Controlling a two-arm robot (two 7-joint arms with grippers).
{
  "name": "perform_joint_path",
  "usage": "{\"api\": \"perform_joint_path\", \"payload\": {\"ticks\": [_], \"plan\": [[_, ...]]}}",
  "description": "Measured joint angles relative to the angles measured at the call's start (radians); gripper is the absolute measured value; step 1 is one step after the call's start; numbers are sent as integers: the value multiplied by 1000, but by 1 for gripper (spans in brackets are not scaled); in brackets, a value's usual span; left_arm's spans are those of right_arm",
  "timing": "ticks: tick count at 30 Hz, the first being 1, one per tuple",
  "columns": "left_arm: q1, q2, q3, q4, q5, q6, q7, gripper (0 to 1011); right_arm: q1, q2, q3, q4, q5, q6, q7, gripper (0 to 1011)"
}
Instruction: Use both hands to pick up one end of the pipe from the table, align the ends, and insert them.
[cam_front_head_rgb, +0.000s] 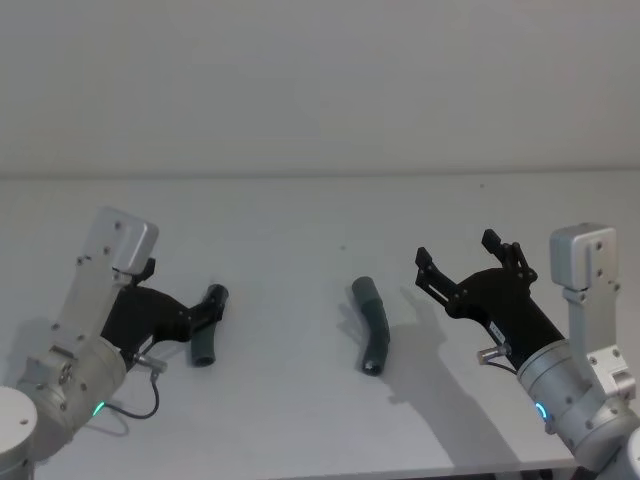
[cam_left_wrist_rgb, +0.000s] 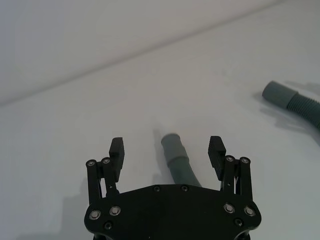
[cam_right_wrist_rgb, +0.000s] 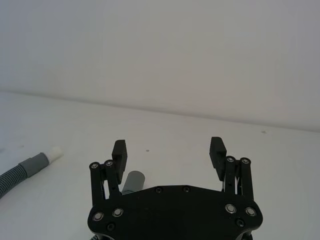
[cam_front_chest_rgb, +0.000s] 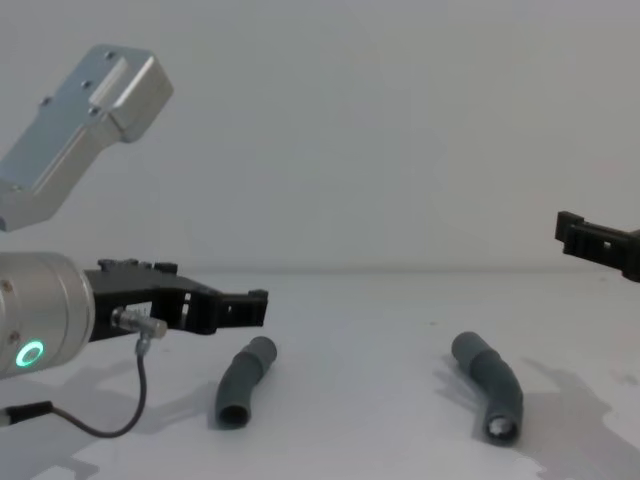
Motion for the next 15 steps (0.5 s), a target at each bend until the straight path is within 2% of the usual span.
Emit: {"api": "perform_joint_path", "payload": {"ticks": [9, 15], "plan": [[-17, 0, -2, -24, -15, 133, -6, 1001, 0, 0, 0, 0, 0, 0, 0, 1002], [-38, -9, -2, -23, -17, 189, -7, 1002, 0, 0, 0, 0, 0, 0, 0, 1002]]}}
